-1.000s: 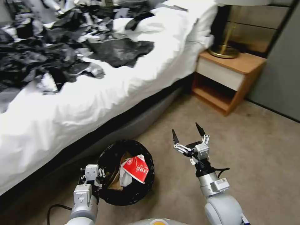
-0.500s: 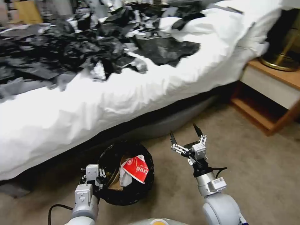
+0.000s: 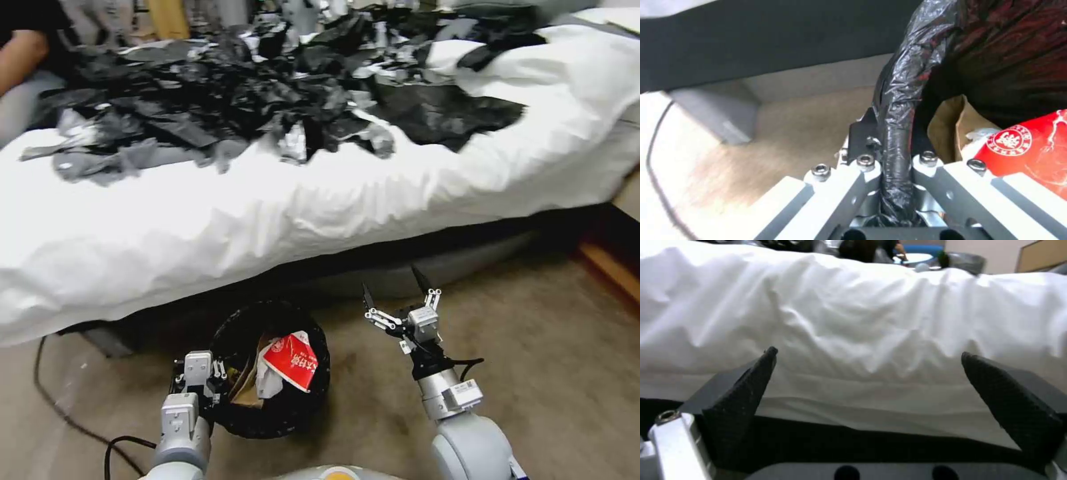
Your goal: Pick up the trash bin, then pick up the garbage from the floor and place it into the trash bin.
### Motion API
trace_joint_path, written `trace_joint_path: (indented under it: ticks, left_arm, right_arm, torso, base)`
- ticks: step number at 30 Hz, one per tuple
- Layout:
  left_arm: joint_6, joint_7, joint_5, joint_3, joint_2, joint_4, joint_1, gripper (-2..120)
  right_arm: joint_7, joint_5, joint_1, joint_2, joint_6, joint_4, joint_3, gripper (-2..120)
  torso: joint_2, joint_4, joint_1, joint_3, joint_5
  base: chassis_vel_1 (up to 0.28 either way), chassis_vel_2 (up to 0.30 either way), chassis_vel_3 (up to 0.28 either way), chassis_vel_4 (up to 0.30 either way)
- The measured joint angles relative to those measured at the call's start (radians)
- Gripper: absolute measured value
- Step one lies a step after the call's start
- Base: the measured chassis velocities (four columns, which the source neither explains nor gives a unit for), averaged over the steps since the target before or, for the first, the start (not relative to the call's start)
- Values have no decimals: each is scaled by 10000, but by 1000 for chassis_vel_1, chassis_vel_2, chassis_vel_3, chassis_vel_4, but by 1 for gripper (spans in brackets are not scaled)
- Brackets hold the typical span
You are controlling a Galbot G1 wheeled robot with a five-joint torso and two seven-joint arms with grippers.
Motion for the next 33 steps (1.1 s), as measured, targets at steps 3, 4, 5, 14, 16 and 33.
trace_joint_path:
  ticks: [3, 4, 5, 14, 16, 33]
  left_arm:
    - [-18, -1, 24, 11, -7, -7, 39, 0]
    - [-18, -1, 24, 11, -7, -7, 39, 0]
    - [-29, -2, 29, 11, -7, -8, 51, 0]
    - [-76, -4, 43, 3, 9, -49, 136, 0]
    - [-76, -4, 45, 1, 21, -79, 134, 0]
    - [-58, 19, 54, -16, 45, -100, 100, 0]
  right_arm:
    - [0, -31, -46, 18, 9, 10, -11, 100]
    - [0, -31, -46, 18, 9, 10, -11, 100]
    - [0, -44, -58, 24, 15, 10, -18, 100]
    - [2, -89, -69, 59, 24, 10, -59, 100]
    - [6, -91, -64, 60, 23, 25, -65, 100]
    - [17, -104, -48, 39, -9, 2, -95, 100]
  torso:
    - [0, 0, 0, 0, 0]
    - [0, 0, 0, 0, 0]
    - [0, 0, 0, 0, 0]
    - [0, 0, 0, 0, 0]
    - [0, 0, 1, 0, 0]
    - [0, -1, 0, 0, 0]
  base:
    - [119, 117, 102, 120]
    - [132, 97, 97, 109]
    - [132, 129, 118, 109]
    - [122, 121, 125, 120]
    - [111, 105, 116, 113]
    - [125, 121, 128, 124]
